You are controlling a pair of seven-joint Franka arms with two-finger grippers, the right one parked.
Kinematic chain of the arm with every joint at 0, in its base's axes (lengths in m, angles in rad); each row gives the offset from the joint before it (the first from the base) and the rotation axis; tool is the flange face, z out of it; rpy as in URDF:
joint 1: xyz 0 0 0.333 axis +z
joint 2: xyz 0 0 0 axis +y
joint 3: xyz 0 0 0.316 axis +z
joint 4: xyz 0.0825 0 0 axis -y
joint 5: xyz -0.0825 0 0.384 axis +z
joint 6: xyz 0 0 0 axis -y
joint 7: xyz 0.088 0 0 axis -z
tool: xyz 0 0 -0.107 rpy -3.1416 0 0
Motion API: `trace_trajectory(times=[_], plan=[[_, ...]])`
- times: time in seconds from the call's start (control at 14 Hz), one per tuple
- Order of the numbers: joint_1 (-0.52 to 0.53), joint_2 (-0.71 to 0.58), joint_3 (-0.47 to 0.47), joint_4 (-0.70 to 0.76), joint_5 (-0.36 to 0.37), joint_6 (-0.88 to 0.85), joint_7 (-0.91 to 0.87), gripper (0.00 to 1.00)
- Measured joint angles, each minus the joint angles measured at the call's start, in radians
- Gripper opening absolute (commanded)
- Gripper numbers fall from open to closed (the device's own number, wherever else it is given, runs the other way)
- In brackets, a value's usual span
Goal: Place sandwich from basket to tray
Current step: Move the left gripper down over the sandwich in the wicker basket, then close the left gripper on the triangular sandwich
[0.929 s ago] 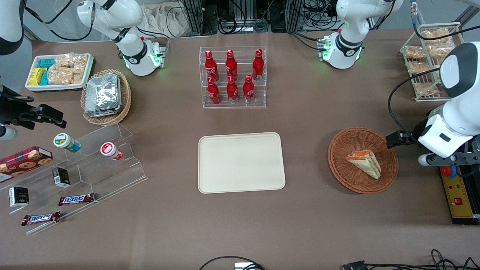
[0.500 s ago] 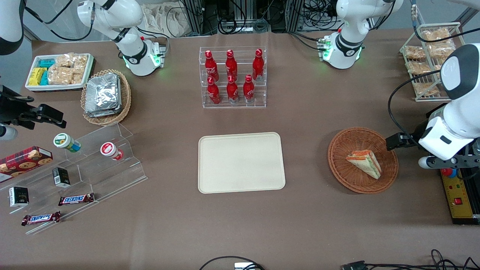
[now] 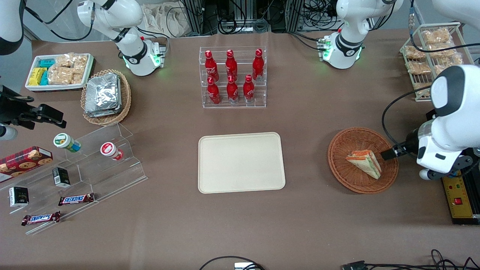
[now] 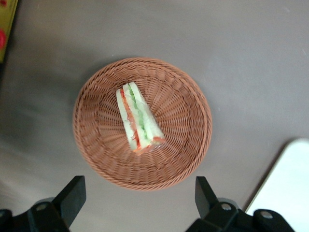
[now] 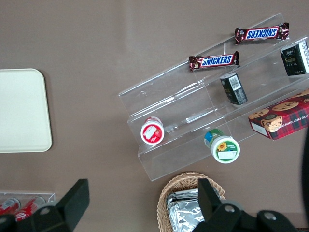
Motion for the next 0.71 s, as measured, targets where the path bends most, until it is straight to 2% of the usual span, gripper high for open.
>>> trace_trajectory(times=[0.36,0.71], plan=[[-0.002,0.013,0.0,-0.24,0.001,0.291,-0.205,1.0],[-0.001,0.034,0.004,-0.346,0.001,0.411,-0.23,1.0]])
